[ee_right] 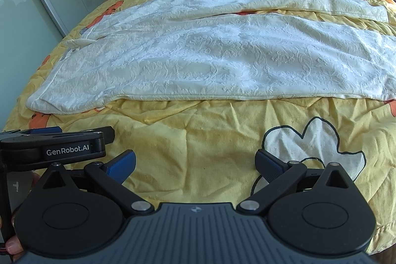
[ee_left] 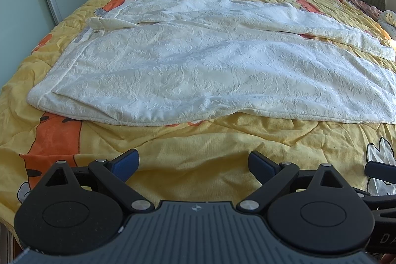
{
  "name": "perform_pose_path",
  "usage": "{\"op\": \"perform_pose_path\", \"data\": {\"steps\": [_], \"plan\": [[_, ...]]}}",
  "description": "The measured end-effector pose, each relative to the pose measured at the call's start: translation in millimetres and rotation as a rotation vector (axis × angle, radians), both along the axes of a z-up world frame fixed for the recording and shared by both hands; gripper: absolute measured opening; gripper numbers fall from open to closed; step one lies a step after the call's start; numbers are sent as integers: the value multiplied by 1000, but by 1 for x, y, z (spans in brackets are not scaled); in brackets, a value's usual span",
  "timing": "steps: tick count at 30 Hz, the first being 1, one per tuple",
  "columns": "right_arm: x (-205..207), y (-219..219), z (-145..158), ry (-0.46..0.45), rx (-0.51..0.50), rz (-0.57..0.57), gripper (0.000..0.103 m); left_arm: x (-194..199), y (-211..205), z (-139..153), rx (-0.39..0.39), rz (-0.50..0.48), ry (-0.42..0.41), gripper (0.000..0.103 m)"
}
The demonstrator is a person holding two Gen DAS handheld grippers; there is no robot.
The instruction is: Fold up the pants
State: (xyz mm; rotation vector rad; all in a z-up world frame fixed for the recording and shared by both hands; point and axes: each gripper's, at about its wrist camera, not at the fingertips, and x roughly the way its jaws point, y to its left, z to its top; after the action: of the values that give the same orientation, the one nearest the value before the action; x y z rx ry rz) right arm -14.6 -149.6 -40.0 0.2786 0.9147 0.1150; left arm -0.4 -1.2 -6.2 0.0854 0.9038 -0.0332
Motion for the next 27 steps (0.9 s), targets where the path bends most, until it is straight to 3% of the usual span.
{"op": "perform_pose_path", "data": {"steps": [23, 27], "plan": [[1, -2, -1, -3, 7, -4, 103, 2, 2, -5, 8, 4, -2, 97], [9, -6, 7, -58, 28, 36, 103, 7, 7, 1, -11, 0, -11, 97]]}}
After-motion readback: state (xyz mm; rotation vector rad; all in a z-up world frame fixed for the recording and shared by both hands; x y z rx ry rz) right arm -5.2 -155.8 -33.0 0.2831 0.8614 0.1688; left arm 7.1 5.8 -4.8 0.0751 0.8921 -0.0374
